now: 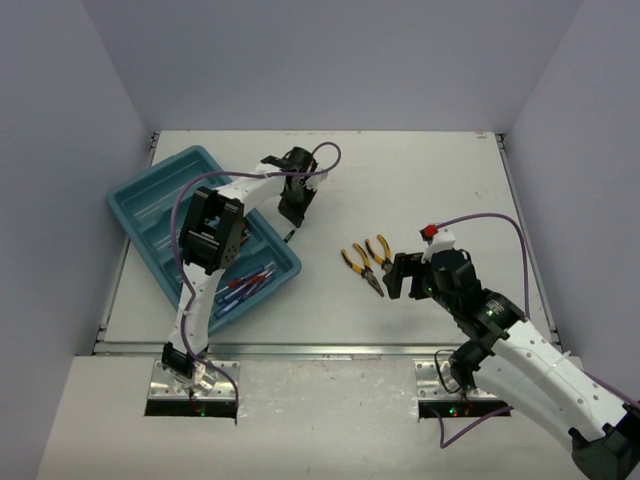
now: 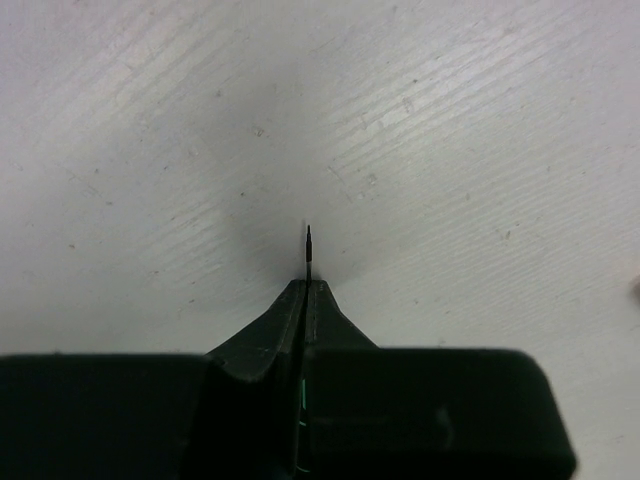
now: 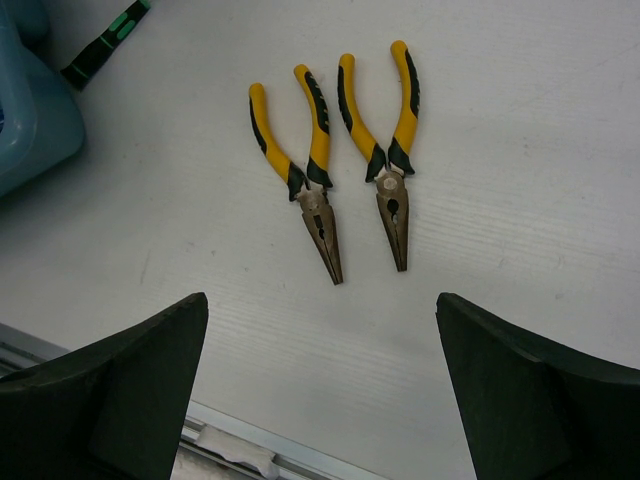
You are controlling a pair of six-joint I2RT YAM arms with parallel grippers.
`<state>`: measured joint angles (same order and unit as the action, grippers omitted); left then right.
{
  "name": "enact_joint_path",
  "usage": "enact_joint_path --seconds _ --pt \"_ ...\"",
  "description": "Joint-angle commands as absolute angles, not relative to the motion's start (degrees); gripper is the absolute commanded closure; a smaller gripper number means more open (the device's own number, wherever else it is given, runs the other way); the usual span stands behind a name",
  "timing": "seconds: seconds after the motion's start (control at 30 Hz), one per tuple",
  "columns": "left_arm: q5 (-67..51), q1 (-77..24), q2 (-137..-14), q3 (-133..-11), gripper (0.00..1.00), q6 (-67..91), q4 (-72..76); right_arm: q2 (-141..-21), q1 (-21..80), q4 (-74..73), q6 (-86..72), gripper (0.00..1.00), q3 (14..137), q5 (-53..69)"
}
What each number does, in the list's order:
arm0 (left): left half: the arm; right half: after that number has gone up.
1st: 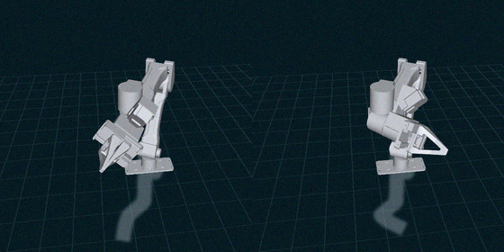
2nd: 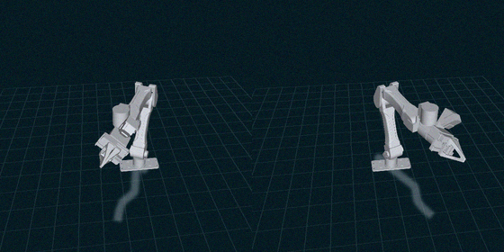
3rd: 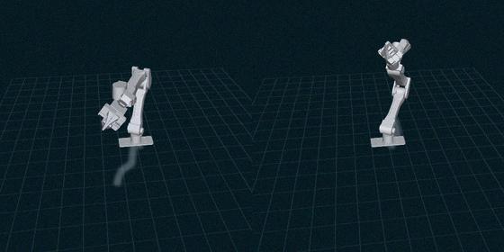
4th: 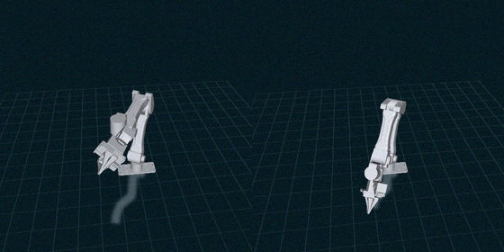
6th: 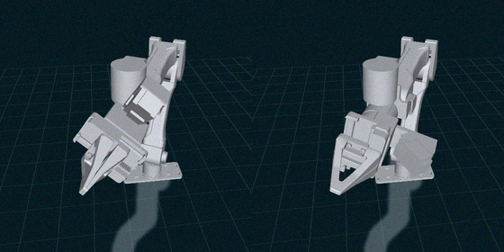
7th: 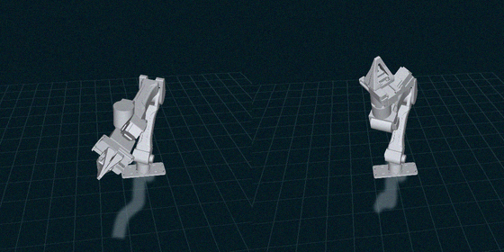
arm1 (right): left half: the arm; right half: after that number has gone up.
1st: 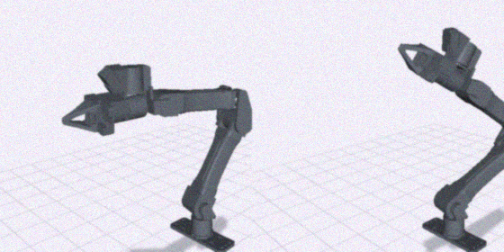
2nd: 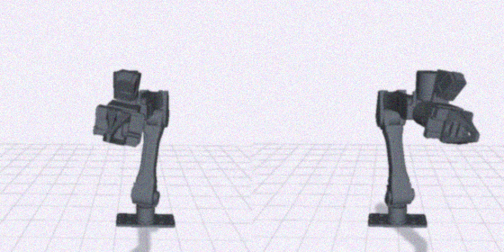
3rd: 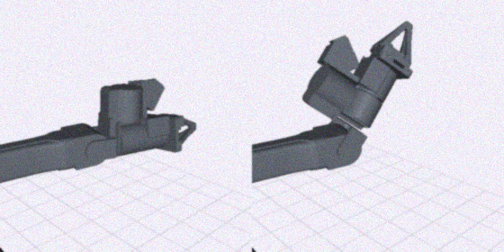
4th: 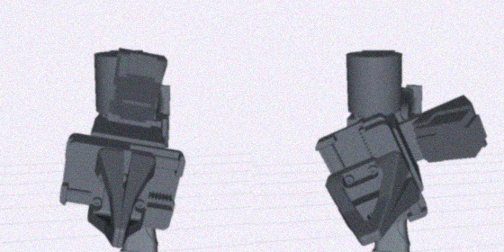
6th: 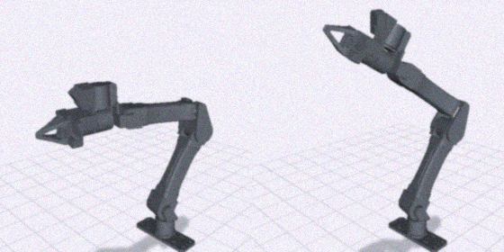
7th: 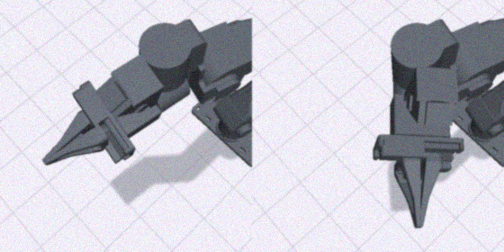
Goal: Sort the tools into containers
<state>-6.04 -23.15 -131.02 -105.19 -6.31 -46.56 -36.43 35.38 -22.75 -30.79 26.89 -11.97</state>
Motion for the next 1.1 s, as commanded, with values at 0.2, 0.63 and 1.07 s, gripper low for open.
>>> enact_joint_path --seconds 0.2,0.63,1.07 --pt "-10.76 -25.05 -127.92 -106.79 1.00 -0.81 -37.98 -36.28 35.24 -21.01 -29.97 0.06 27.18 -13.24" --pt "-9.93 -26.61 -120.46 -106.02 1.00 -0.53 -34.54 -36.21 35.16 -20.94 -29.97 0.06 27.16 -13.36" --pt "-8.18 -26.98 -113.31 -102.31 1.00 -0.68 -30.37 -36.41 35.24 -21.01 -29.86 0.07 27.33 -13.36"
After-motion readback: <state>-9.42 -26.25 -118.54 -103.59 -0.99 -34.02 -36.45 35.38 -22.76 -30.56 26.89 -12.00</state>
